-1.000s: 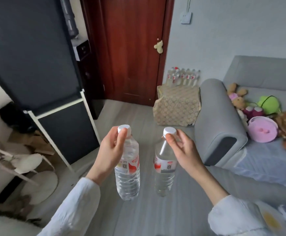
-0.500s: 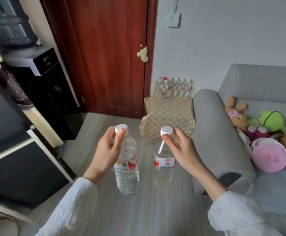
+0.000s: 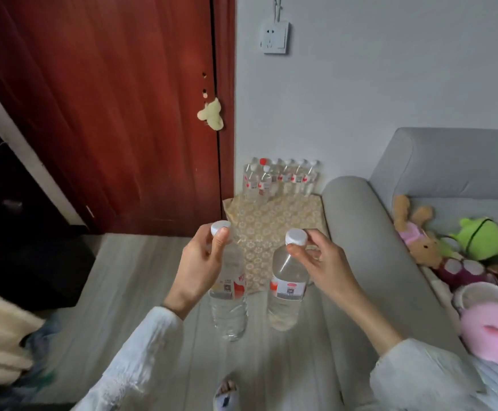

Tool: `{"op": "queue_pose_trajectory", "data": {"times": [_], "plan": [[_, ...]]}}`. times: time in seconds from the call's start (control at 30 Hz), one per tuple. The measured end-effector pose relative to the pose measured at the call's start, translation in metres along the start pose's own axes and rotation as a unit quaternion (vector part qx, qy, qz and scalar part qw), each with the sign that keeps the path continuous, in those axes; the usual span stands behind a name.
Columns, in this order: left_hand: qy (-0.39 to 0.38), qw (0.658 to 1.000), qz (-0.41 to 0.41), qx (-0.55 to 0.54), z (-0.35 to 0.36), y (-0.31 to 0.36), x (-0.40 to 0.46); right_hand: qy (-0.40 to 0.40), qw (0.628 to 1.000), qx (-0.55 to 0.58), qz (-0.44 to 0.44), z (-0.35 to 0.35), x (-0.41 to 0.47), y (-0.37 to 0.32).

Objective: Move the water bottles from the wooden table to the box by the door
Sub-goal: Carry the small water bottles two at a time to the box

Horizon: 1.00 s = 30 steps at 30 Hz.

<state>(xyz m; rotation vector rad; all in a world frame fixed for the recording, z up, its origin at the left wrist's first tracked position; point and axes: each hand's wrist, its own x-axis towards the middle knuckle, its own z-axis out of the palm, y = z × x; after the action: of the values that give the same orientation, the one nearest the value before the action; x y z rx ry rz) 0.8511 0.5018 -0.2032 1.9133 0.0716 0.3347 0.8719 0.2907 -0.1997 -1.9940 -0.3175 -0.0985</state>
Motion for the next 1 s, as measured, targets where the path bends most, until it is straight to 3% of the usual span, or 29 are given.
{"op": "queue_pose_trajectory", "data": {"times": [0.27,0.43,0.77,1.0], "plan": [[-0.043,0.998,-0.029,0.028,0.042,-0.021,0.165,0.040,0.997,-0.040,0.047,-0.013,0.148,0.051],[-0.085,0.993,-0.040,0.073,0.087,-0.042,0.238,0.021,0.996,-0.049,0.077,-0.023,0.223,0.101],[-0.119,0.974,-0.119,0.149,0.220,-0.108,0.389,-0.096,0.980,-0.132,0.116,-0.049,0.391,0.238],[-0.184,0.932,-0.149,0.275,0.310,-0.166,0.466,-0.195,0.949,-0.198,0.150,-0.047,0.492,0.328]]}}
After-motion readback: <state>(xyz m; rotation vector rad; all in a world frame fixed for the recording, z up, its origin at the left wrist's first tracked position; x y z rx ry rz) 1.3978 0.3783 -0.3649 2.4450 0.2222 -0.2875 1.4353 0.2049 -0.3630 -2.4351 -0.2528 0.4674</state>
